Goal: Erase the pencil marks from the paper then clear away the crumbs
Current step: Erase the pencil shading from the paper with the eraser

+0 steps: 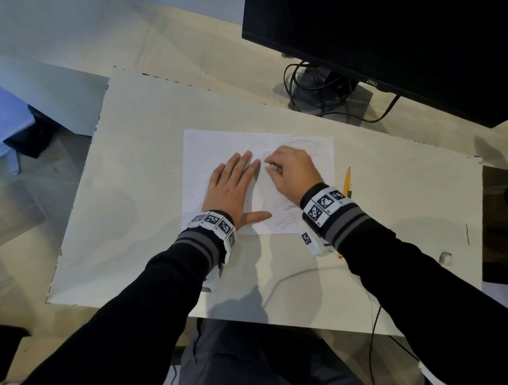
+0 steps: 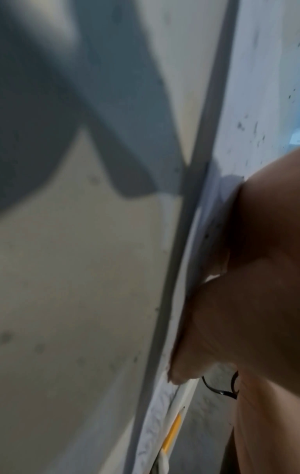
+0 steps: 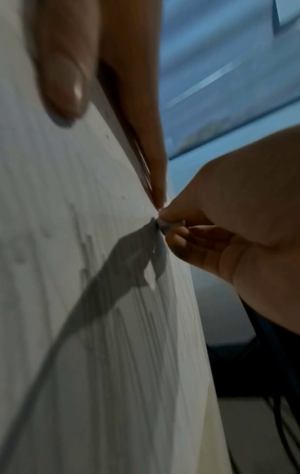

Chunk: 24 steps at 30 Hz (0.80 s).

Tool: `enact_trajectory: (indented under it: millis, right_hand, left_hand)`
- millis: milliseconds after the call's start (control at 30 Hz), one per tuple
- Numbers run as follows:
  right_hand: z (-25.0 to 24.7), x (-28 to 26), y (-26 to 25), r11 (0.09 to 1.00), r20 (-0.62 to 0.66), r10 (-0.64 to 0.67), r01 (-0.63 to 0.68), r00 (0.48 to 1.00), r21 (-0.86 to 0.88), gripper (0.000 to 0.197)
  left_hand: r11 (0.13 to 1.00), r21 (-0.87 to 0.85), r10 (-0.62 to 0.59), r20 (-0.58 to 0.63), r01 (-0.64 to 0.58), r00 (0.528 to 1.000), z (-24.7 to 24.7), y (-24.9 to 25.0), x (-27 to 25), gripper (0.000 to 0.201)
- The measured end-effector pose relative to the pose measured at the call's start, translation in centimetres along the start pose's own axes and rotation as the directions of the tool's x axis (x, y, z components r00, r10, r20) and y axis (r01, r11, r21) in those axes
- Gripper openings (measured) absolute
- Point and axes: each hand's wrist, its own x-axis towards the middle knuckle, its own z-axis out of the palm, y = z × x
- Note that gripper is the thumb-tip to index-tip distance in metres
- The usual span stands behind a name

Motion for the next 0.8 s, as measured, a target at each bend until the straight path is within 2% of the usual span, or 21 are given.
enact_trajectory:
  millis: [67, 167, 200, 333, 367, 500, 633, 667, 800]
  right_hand:
    - [-0.3, -0.1, 0.1, 0.999, 0.03, -0.036, 0.036, 0.999, 0.008, 0.014]
    - [-0.8, 0.8, 1.5, 0.997, -0.079, 0.073, -0.071, 0.994, 0.026, 0.012]
    - [-0.7, 0.7, 1.3, 0.997, -0.082, 0.074, -0.072, 0.994, 0.022, 0.012]
    - [-0.5, 0.1, 0.0, 0.996, 0.064, -0.091, 0.091, 0.994, 0.004, 0.013]
    - [-0.8, 0.7, 0.3, 0.997, 0.068, -0.074, 0.075, 0.995, -0.01, 0.013]
    - [-1.4, 2.3, 1.5, 0.999, -0.047, 0.029, -0.03, 0.998, -0.025, 0.012]
    - [-0.7, -0.2, 0.5, 0.995, 0.078, -0.1, 0.1, 0.992, 0.006, 0.014]
    - [-1.1, 0.0, 0.6, 0.995, 0.093, -0.098, 0.099, 0.991, 0.002, 0.014]
    - [-1.7, 2.6, 1.5, 0.999, -0.034, 0.042, -0.043, 0.999, -0.021, 0.014]
  left_hand:
    - [1.0, -0.001, -0.003, 0.003, 0.003, 1.0, -0.1, 0.0, 0.1, 0.116]
    - [1.0, -0.006, -0.004, 0.011, 0.004, 1.0, -0.2, -0.1, 0.1, 0.117]
    - [1.0, -0.002, -0.01, 0.012, 0.01, 1.0, -0.2, 0.0, 0.1, 0.118]
    - [0.999, 0.025, -0.038, 0.035, 0.037, 0.999, -0.2, 0.2, 0.1, 0.122]
    - [0.999, 0.025, -0.041, 0.04, 0.04, 0.998, -0.2, 0.2, 0.1, 0.122]
    - [0.999, -0.005, -0.048, 0.058, 0.048, 0.997, -0.5, 0.2, 0.2, 0.124]
    - [0.998, -0.012, -0.063, 0.071, 0.064, 0.995, -0.9, 0.6, 0.4, 0.125]
    - [0.998, 0.006, -0.069, 0.074, 0.068, 0.995, -1.2, 0.8, 0.4, 0.125]
    - [0.987, 0.132, -0.103, 0.096, 0.09, 0.99, -2.6, 1.7, 1.3, 0.125]
